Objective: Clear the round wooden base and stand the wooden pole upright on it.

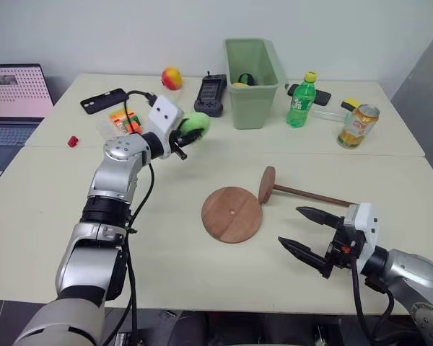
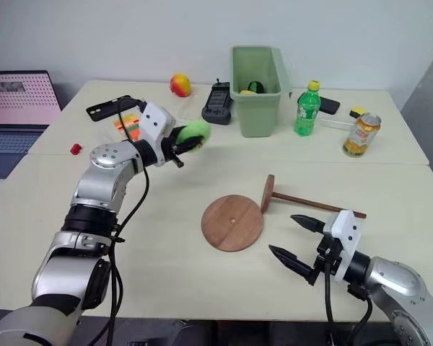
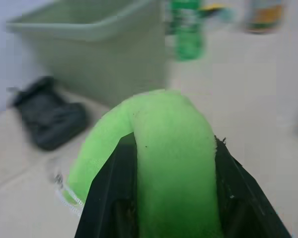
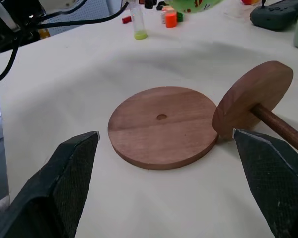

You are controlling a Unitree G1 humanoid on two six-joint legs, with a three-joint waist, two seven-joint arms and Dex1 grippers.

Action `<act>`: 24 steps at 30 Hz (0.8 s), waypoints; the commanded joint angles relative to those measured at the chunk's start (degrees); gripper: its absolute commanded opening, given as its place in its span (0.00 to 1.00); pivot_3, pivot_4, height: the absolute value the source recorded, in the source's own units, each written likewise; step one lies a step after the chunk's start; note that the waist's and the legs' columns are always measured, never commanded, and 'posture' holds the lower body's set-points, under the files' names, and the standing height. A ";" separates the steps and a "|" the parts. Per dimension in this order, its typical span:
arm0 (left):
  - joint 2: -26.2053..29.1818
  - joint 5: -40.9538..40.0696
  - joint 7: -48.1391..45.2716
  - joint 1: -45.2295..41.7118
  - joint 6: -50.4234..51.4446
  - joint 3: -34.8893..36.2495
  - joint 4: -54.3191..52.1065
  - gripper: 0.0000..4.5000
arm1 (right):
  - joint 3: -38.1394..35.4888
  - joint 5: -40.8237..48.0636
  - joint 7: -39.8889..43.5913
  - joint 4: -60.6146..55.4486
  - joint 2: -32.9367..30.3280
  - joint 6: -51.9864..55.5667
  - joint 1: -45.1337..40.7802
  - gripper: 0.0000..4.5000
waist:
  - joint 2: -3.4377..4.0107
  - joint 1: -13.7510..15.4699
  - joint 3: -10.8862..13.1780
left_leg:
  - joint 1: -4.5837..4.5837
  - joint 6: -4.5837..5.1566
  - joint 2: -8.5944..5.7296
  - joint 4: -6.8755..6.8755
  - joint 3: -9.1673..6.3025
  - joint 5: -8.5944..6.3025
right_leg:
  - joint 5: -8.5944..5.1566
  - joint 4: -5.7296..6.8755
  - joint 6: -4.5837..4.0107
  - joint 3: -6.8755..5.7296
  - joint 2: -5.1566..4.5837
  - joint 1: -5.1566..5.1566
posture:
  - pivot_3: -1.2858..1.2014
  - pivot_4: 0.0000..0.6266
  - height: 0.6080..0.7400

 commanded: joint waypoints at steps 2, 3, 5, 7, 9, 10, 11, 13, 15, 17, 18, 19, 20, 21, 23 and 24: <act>-5.13 4.34 14.86 -2.97 -7.61 1.43 16.25 0.34 | -1.45 2.14 -0.88 -1.78 -1.10 1.71 -2.72 1.00 | -0.03 0.08 0.01 | -0.05 0.00 -0.01 0.01 0.00 0.00 | 0.00 0.00 0.00 -0.01 -0.09 -0.03 | 0.52 0.24 1.00; -6.06 4.04 16.08 -3.38 -8.65 2.11 19.05 0.34 | -1.58 2.48 -1.13 -1.81 -1.23 2.15 -3.17 1.00 | -0.06 0.11 0.03 | -0.06 0.01 -0.01 0.01 0.00 0.00 | 0.00 0.00 0.00 -0.04 -0.14 -0.02 | 0.52 0.24 1.00; -6.97 3.96 17.33 -3.95 -11.07 2.57 23.06 0.42 | -1.98 3.26 -1.78 -1.90 -1.38 3.02 -3.78 1.00 | -0.09 0.07 0.05 | -0.10 0.01 -0.05 0.03 0.04 0.00 | 0.01 0.01 0.01 -0.07 -0.18 -0.04 | 0.52 0.24 1.00; -7.11 4.57 16.82 -4.48 -13.42 2.26 25.34 0.51 | -2.39 3.93 -2.28 -2.10 -1.63 3.82 -4.26 1.00 | -0.09 0.05 0.05 | -0.09 0.00 -0.05 0.02 0.05 0.00 | 0.01 0.02 0.01 -0.11 -0.21 -0.03 | 0.52 0.24 1.00; -7.08 4.34 15.74 -5.04 -14.75 2.47 26.20 0.61 | -2.64 4.39 -2.69 -2.37 -1.81 4.44 -4.61 1.00 | -0.09 0.01 0.05 | -0.07 0.00 -0.11 0.02 0.07 0.00 | 0.01 0.08 0.01 -0.10 -0.21 -0.03 | 0.52 0.24 1.00; -6.85 3.91 14.62 -5.22 -15.18 2.70 25.68 0.66 | -2.69 4.57 -2.95 -2.49 -1.85 4.76 -4.86 1.00 | -0.09 -0.01 0.05 | -0.06 0.00 -0.11 0.02 0.07 0.00 | 0.01 0.09 0.01 -0.09 -0.21 -0.03 | 0.52 0.24 1.00; -6.33 3.16 12.63 -5.07 -15.03 3.00 24.12 0.72 | -2.73 4.80 -3.26 -2.70 -1.84 5.08 -5.04 1.00 | -0.09 -0.03 0.05 | -0.05 -0.01 -0.11 0.02 0.08 0.01 | 0.01 0.10 0.01 -0.09 -0.21 -0.03 | 0.52 0.24 1.00; -5.01 1.57 8.49 -4.29 -13.66 3.67 20.04 0.80 | -2.71 5.42 -3.73 -3.14 -1.87 5.81 -5.40 1.00 | -0.09 -0.07 0.05 | -0.06 -0.02 -0.10 0.02 0.08 0.01 | 0.01 0.11 0.01 -0.10 -0.21 -0.04 | 0.52 0.24 1.00; -3.37 -0.10 3.96 -2.77 -10.96 3.96 14.92 0.89 | -2.49 5.81 -3.64 -3.39 -2.26 6.32 -5.85 1.00 | -0.09 -0.19 0.05 | -0.07 -0.07 -0.06 0.02 0.09 0.04 | 0.01 0.13 0.01 -0.09 -0.21 -0.08 | 0.52 0.24 1.00; -1.40 -2.18 -0.95 -0.50 -7.11 4.01 8.01 0.97 | -2.49 5.96 -3.35 -3.39 -2.74 6.78 -6.51 1.00 | -0.08 -0.29 0.05 | -0.07 -0.21 -0.01 0.02 0.09 0.12 | 0.01 0.14 0.01 -0.07 -0.21 -0.09 | 0.52 0.24 1.00; -0.22 -3.14 -3.07 0.64 -4.73 3.98 4.19 0.99 | -2.60 5.86 -2.98 -3.19 -3.23 6.93 -6.92 1.00 | -0.08 -0.29 0.05 | -0.07 -0.23 0.02 0.01 0.09 0.13 | 0.01 0.15 0.01 -0.06 -0.21 -0.09 | 0.52 0.24 1.00; 1.16 -4.22 -5.32 1.83 -2.14 4.00 0.15 0.99 | -2.75 5.92 -2.73 -2.99 -3.79 7.21 -7.47 1.00 | -0.08 -0.30 0.05 | -0.05 -0.24 0.04 0.01 0.09 0.13 | 0.01 0.14 0.01 -0.05 -0.21 -0.09 | 0.52 0.24 1.00; 2.71 -5.29 -7.64 2.99 0.50 3.98 -3.84 0.99 | -3.02 6.17 -2.50 -2.62 -4.60 7.81 -8.21 1.00 | -0.08 -0.34 0.05 | -0.05 -0.24 0.06 0.01 0.08 0.13 | 0.00 0.15 0.01 -0.03 -0.21 -0.09 | 0.52 0.24 1.00; 5.51 -7.39 -12.06 4.72 4.39 3.79 -9.60 0.99 | -3.37 6.48 -1.89 -2.10 -6.15 8.78 -9.55 1.00 | -0.08 -0.39 0.05 | -0.04 -0.24 0.09 0.01 0.07 0.14 | 0.00 0.16 0.01 -0.02 -0.22 -0.09 | 0.52 0.24 1.00; 10.68 -12.27 -20.25 8.14 12.26 3.21 -20.26 0.99 | -3.54 6.25 -1.00 -0.59 -10.01 11.66 -12.54 1.00 | -0.07 -0.42 0.05 | -0.04 -0.24 0.10 0.01 0.04 0.14 | 0.00 0.21 0.01 0.04 -0.22 -0.15 | 0.52 0.24 1.00; 13.71 -15.43 -25.08 10.29 16.30 2.72 -25.99 0.99 | -2.95 4.80 0.35 0.33 -12.63 12.04 -14.26 1.00 | -0.07 -0.40 0.06 | -0.04 -0.24 0.10 0.00 0.02 0.14 | 0.00 0.21 0.01 0.03 -0.21 -0.15 | 0.52 0.24 1.00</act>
